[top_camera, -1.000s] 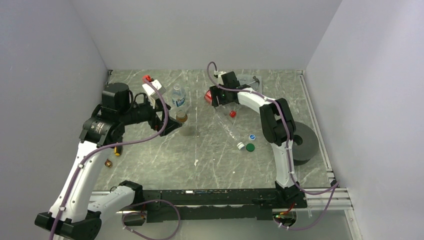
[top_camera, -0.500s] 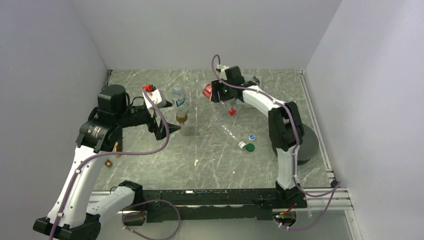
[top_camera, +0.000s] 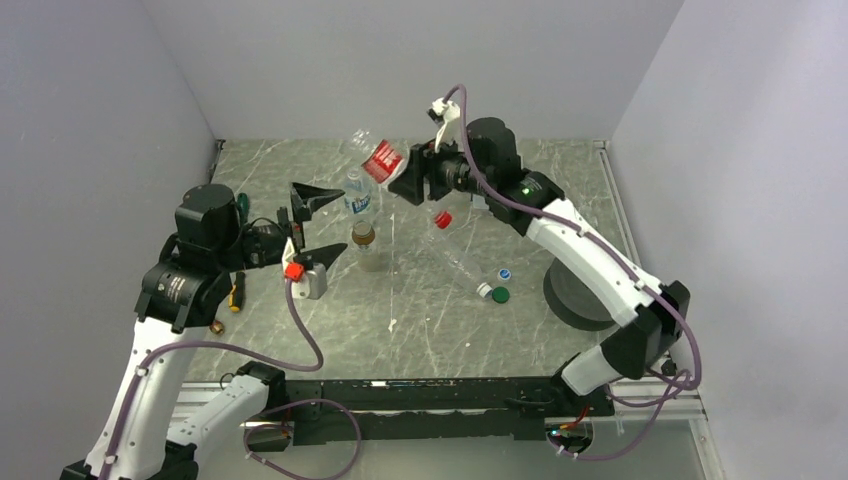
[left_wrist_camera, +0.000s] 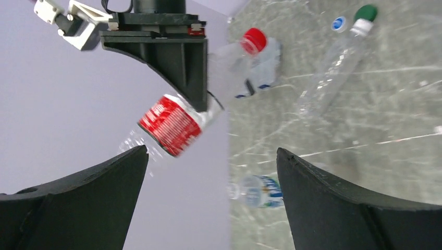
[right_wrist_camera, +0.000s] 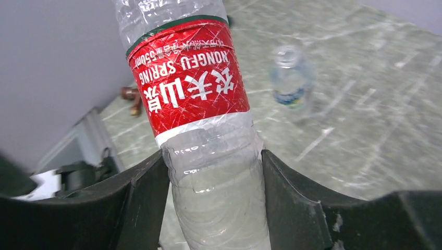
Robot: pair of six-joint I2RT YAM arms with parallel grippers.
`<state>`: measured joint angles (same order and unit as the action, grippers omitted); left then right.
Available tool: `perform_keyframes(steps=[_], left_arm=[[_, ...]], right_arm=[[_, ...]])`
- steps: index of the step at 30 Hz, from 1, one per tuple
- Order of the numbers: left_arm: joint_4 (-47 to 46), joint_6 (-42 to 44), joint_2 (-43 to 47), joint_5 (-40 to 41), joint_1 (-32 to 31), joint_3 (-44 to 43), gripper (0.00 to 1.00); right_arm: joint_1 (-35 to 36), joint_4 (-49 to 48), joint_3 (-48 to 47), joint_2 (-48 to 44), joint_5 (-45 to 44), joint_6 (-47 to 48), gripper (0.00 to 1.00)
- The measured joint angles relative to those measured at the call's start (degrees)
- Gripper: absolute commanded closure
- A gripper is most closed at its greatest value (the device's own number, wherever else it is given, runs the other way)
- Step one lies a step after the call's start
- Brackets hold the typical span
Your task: Unscrew the bottle caps
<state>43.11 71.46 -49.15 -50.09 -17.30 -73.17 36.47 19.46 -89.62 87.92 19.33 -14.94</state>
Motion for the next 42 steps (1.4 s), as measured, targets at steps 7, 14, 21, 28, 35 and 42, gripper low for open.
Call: perform_keyframes(steps=[7,14,21,28,35,42], left_arm=[[-1.9,14.0,-0.2,0.9,-0.4,-0.2,0.01],[3.5,25.9,-0.6,6.1,-2.3,-0.3,0.01],[13.6,33.0,-2.3,11.1,-3.7,-3.8,0.01],[15.9,34.0,-3.0,14.2,-4.7,-4.7,0.01],[15.0,34.2,-3.0,17.2,-5.9,-4.0,0.02],[14.9,35.1,-2.2,19.8,-7.8,-1.1,0.03]], right_arm=[[11.9,3.8,-4.4,0.7,-0.2,-2.8,0.38],[16.1,8.6,-7.5,5.4,-2.8,-3.8,0.38],[16.8,12.3,-12.6,7.4,-4.5,-3.6,0.39],[18.3,13.5,-13.9,7.3,-4.8,-3.5,0.39],[19.1,14.5,-13.9,7.3,-3.8,-3.3,0.39],[19.1,14.8,-14.3,7.1,-2.5,-3.2,0.39]])
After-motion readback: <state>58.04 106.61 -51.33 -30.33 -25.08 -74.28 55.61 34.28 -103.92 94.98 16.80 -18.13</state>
